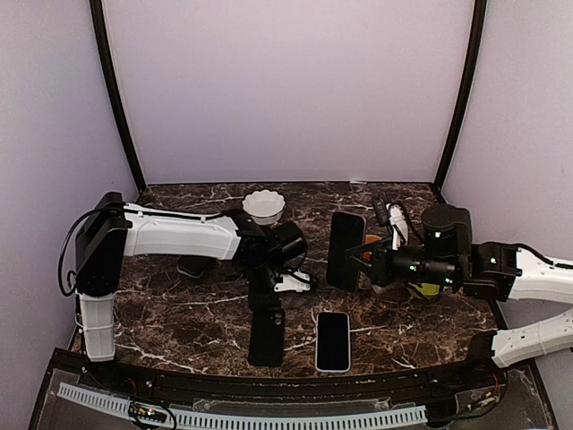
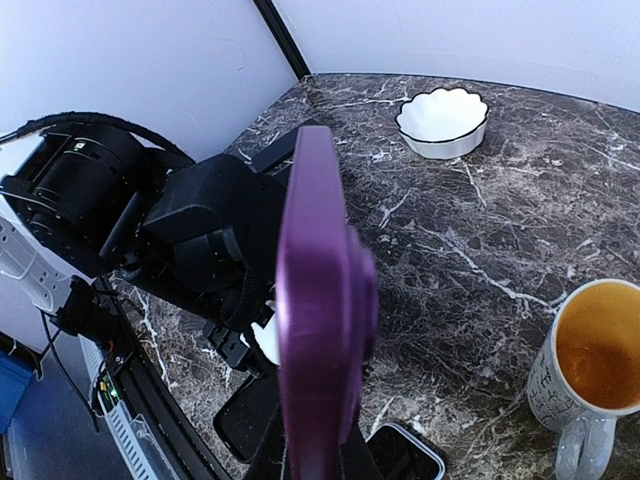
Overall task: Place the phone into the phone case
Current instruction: Adjust the phone case at the center of the board, then pass from the right arm to the left
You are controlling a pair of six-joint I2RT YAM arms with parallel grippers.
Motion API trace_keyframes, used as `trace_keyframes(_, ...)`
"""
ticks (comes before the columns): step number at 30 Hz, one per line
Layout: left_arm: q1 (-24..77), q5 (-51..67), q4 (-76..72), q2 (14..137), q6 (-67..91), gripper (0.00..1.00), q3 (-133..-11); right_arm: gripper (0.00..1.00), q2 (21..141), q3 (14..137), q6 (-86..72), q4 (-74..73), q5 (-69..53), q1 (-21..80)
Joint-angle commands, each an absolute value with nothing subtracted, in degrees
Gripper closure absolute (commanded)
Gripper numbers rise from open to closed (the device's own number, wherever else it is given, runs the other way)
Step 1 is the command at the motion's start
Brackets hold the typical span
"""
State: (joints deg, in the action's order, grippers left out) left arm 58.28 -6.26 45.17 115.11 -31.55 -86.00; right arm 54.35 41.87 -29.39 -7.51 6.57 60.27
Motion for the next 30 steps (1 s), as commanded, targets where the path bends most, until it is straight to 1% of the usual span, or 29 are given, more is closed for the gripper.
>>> trace_keyframes(1,57.12,-5.56,45.33,108.73,-26.22,0.32,-87.47,1.0,54.58,47.17,-28.13,-5.39,7.76,60.81)
trace_keyframes(2,56.95,-6.6,44.23,106.15,-24.68,0.29,-87.07,1.0,55.12,48.0,-27.75,-5.49,7.13,60.82)
trace_keyframes(4,56.49,-7.35,42.54,101.88,-21.85,0.27,-85.63,1.0,56.7,50.61,-26.09,-6.19,5.11,60.9)
trace_keyframes(6,56.09,-5.08,40.84,96.81,-19.01,0.26,-84.04,1.0,58.77,53.72,-23.44,-6.75,2.04,61.18)
trace_keyframes(7,55.88,-2.04,39.71,92.43,-18.16,0.26,-82.23,1.0,59.89,55.13,-22.33,-6.64,0.7,61.48)
trace_keyframes(8,55.76,0.21,35.97,89.76,-16.89,0.26,-80.75,1.0,61.05,56.6,-21.02,-6.1,-1.5,61.94)
trace_keyframes(9,55.74,4.93,30.81,84.34,-16.49,0.26,-77.14,1.0,62.19,58.1,-19.81,-4.98,-3.66,62.53)
trace_keyframes(10,55.73,7.08,27.71,81.19,-15.2,0.23,-72.04,1.0,63.28,59.1,-18.65,-3.42,-5.3,63.22)
trace_keyframes(11,55.73,11.86,20.66,74.64,-14.32,0.2,-69.07,1.0,64.54,59.93,-17.37,-2.05,-6.65,64.08)
trace_keyframes(12,55.66,14.67,17.27,71.46,-12.87,0.15,-63.12,1.0,65.8,60.8,-16.08,-0.46,-7.92,64.81)
trace_keyframes(13,55.69,19.84,10.03,65.09,-11.89,0.13,-60.3,1.0,67.06,61.54,-14.53,1.54,-9.81,65.66)
trace_keyframes(14,55.71,22.36,6.16,62.12,-9.28,0.07,-54.63,1.0,68.7,62.28,-13.51,3.31,-11.63,66.58)
trace_keyframes(15,55.72,26.07,-1.14,56.38,-7.8,0.03,-51.97,1.0,69.8,62.82,-12.77,5.12,-13.41,67.23)
trace_keyframes(16,55.7,27.14,-4.79,53.9,-4.19,0.02,-46.72,1.0,70.73,63.29,-12.15,7.18,-15.94,67.93)
trace_keyframes(17,55.71,28.03,-9.77,49.29,-1.4,0.02,-44.72,1.0,71.66,63.69,-11.77,9.09,-17.71,68.52)
trace_keyframes(19,55.65,26.72,-11.57,44.58,1.43,0.01,-40.38,1.0,73.3,64.56,-11.39,12.29,-20.53,69.4)
trace_keyframes(21,55.68,25.72,-10.55,42.11,2.97,0.02,-39.52,1.0,74.6,65.3,-11.38,15.17,-21.67,70.1)
trace_keyframes(22,55.66,26.75,-10.11,41.62,3.15,0.03,-39.49,1.0,75.33,65.44,-11.46,16.65,-22.34,70.4)
trace_keyframes(23,55.64,27.44,-9.1,41.6,3.47,0.09,-39.58,1.0,75.92,65.55,-11.69,18.43,-22.95,70.59)
trace_keyframes(24,55.64,28.83,-8.25,41.91,3.71,0.12,-39.7,1.0,76.68,65.61,-11.9,20.0,-23.36,70.78)
trace_keyframes(25,55.68,29.4,-7.77,42.09,3.96,0.2,-40.09,1.0,77.32,65.71,-12.05,21.39,-23.54,70.96)
trace_keyframes(26,55.66,30.33,-6.73,42.56,4.0,0.24,-40.31,1.0,77.94,65.82,-12.04,22.56,-23.6,71.17)
trace_keyframes(27,55.64,30.72,-6.35,42.77,3.75,0.32,-40.71,1.0,78.54,65.91,-12.16,23.54,-23.48,71.33)
trace_keyframes(28,55.68,31.59,-5.92,42.97,3.68,0.35,-40.74,1.0,79.04,66.04,-12.25,24.51,-23.51,71.44)
trace_keyframes(29,55.69,32.01,-5.77,42.97,3.51,0.4,-40.62,1.0,79.53,66.13,-12.55,25.52,-23.49,71.52)
trace_keyframes(30,55.71,32.7,-5.84,42.8,3.43,0.42,-40.48,1.0,79.99,66.38,-12.57,25.93,-23.55,71.5)
